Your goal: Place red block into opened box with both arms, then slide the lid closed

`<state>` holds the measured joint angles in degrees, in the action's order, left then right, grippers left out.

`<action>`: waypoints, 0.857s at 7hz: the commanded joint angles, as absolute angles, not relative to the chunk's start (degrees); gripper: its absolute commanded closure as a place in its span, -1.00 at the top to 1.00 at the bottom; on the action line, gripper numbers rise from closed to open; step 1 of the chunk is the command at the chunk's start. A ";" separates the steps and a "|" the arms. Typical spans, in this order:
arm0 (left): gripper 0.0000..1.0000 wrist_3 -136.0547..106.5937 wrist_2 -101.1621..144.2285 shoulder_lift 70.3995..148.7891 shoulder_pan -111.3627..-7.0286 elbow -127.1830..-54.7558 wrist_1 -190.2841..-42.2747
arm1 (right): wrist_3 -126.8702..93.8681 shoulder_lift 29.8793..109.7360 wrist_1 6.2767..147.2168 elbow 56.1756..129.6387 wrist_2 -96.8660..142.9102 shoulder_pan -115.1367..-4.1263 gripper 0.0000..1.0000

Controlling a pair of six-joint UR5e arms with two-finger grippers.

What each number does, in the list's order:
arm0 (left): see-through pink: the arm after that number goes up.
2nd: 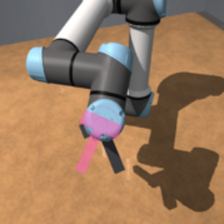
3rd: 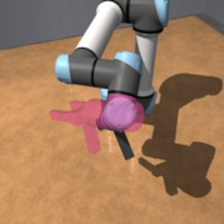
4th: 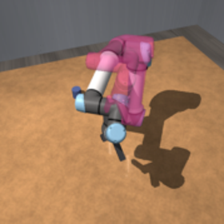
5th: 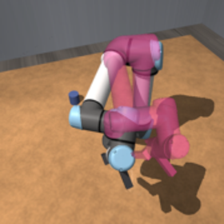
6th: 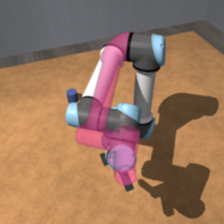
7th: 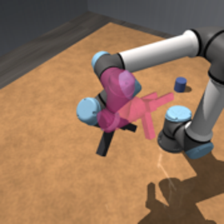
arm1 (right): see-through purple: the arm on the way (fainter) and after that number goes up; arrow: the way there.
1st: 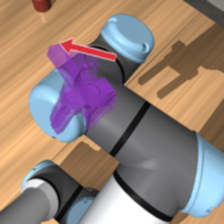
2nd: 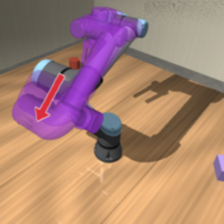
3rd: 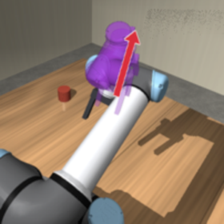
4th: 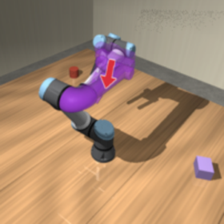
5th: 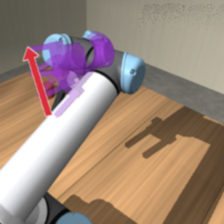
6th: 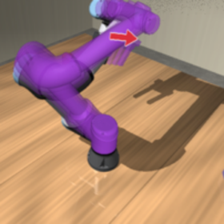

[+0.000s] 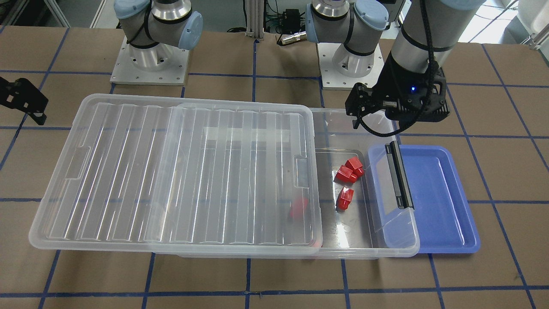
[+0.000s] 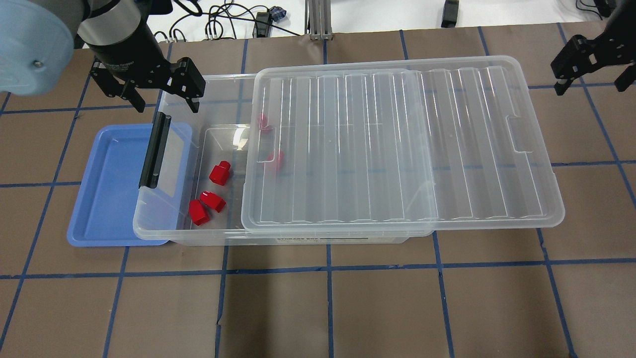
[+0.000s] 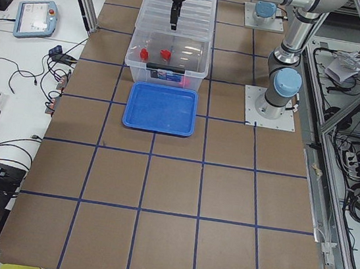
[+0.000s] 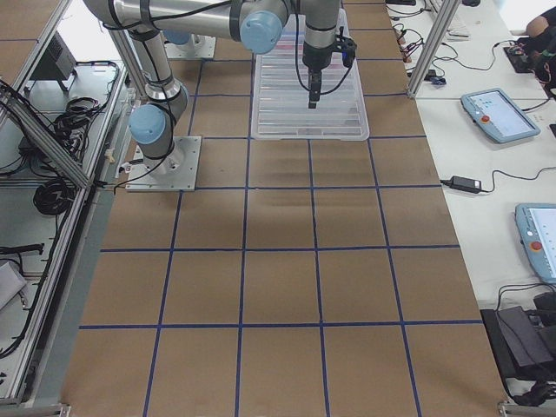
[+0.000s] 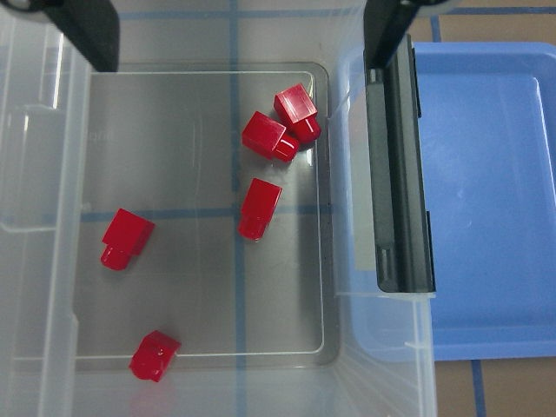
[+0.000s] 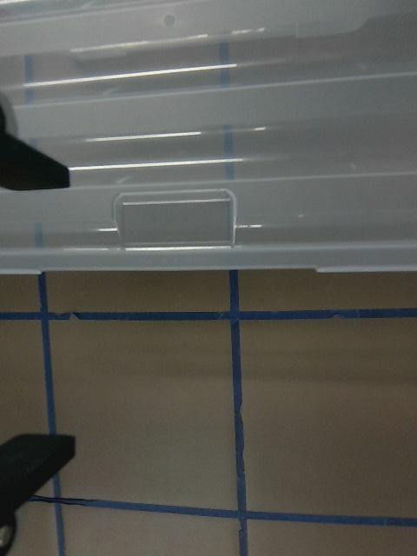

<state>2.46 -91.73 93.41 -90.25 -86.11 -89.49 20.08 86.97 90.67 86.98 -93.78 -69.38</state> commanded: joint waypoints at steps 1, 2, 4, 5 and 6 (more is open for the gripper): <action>1.00 2.46 -91.23 92.55 -90.53 -86.57 -89.48 | 28.09 86.75 99.09 94.08 -93.61 -63.22 1.00; 1.00 2.46 -91.23 92.29 -90.53 -86.57 -89.39 | 28.21 86.66 102.53 98.31 -93.08 -62.24 1.00; 1.00 2.55 -91.23 91.06 -90.53 -86.66 -89.38 | 28.21 86.57 108.00 103.95 -93.08 -62.23 1.00; 1.00 2.64 -91.23 90.53 -90.53 -86.75 -89.38 | 27.95 86.40 108.10 104.93 -93.08 -62.40 1.00; 1.00 2.64 -91.23 90.44 -90.53 -86.84 -89.38 | 27.78 86.40 108.11 105.64 -92.99 -62.66 1.00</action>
